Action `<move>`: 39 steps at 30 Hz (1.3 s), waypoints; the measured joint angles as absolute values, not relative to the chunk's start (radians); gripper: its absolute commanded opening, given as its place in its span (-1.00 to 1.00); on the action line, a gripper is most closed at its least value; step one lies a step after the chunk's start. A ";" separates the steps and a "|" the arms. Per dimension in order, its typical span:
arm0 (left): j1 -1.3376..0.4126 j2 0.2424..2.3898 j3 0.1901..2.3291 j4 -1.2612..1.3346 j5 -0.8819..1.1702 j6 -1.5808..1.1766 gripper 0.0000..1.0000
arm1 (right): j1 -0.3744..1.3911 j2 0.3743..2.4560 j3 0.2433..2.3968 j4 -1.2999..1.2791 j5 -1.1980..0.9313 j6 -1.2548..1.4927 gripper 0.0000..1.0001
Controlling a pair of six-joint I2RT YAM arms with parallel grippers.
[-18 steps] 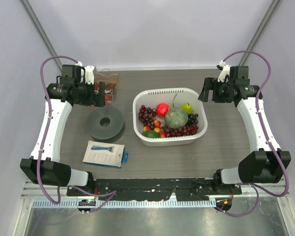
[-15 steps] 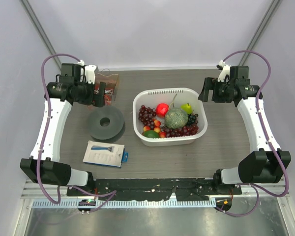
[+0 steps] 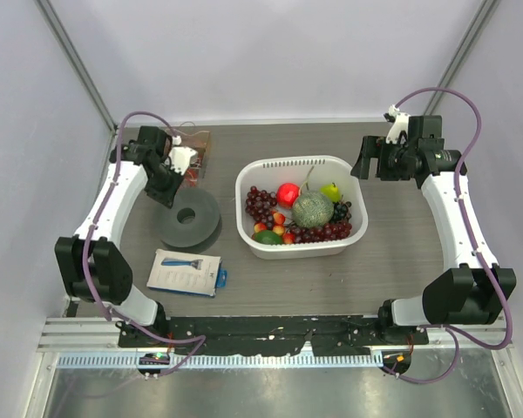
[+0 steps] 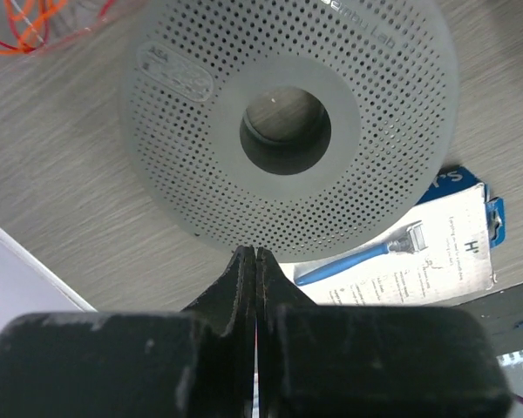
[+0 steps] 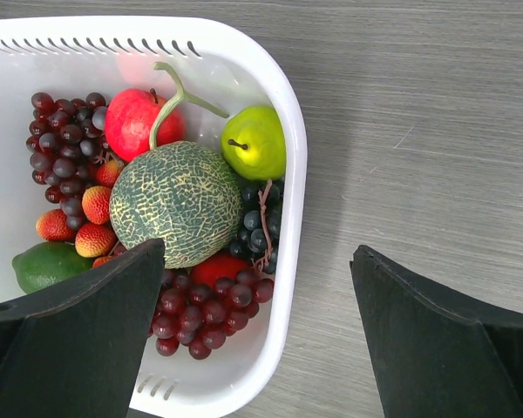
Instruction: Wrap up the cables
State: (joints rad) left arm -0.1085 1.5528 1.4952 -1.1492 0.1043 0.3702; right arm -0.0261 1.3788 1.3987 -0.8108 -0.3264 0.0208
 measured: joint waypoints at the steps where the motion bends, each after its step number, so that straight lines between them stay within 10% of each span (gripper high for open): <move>1: -0.110 1.558 1.470 -1.135 0.101 0.371 -1.00 | -0.026 1.379 1.399 -0.811 -0.326 0.020 0.86; 39: -0.310 1.682 1.123 -0.617 0.178 -0.237 -1.00 | -0.162 1.359 1.358 -0.786 -0.352 0.059 0.84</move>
